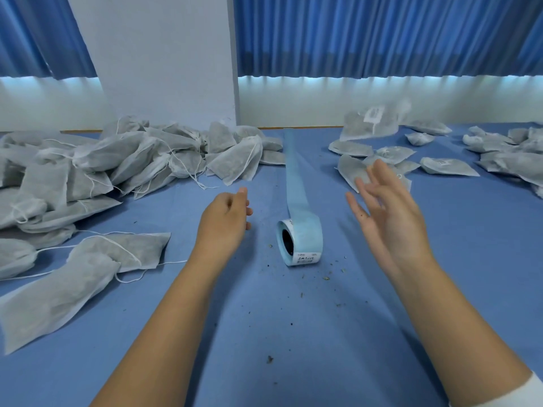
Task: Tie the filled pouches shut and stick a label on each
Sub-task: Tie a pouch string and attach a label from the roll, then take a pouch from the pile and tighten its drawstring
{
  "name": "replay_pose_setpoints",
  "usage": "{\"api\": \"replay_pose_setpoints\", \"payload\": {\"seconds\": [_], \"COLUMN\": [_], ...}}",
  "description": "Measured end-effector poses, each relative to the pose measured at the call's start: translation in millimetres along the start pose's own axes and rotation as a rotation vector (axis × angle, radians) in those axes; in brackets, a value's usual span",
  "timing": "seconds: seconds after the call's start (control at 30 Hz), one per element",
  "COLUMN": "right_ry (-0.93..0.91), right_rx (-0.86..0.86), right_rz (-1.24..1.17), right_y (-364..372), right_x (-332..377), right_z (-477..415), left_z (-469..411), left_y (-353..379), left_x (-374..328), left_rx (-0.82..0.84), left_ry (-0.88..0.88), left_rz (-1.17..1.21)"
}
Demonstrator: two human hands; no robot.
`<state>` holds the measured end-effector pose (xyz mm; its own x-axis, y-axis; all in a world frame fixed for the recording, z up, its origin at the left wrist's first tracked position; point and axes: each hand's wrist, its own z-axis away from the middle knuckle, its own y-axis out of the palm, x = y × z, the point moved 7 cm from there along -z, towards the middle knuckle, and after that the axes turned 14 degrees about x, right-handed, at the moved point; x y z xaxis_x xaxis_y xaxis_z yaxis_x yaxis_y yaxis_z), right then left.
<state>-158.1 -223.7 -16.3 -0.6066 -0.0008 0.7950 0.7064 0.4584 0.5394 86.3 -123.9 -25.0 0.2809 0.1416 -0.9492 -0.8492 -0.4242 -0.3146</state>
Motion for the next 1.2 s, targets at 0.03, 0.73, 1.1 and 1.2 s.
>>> {"api": "replay_pose_setpoints", "payload": {"seconds": [0.03,0.73,1.1,1.2], "right_ry": [0.023,0.182,0.158,0.147], "right_rx": [0.017,0.324,0.333,0.33], "right_rz": [0.038,0.75,0.8,0.82], "right_y": [2.9,42.5,46.1,48.1], "right_x": [-3.6,-34.6,-31.1,-28.9], "right_z": [0.6,17.6,19.3,21.3], "left_z": [-0.2,-6.9,-10.1,2.9], "left_y": [-1.0,-75.5,-71.9,-60.7], "left_x": [0.3,45.3,8.0,-18.8], "left_rx": [-0.005,-0.042,-0.246,-0.276], "left_ry": [0.009,-0.572,0.085,0.319], "left_rz": [-0.074,-1.065,-0.557,-0.251]}}
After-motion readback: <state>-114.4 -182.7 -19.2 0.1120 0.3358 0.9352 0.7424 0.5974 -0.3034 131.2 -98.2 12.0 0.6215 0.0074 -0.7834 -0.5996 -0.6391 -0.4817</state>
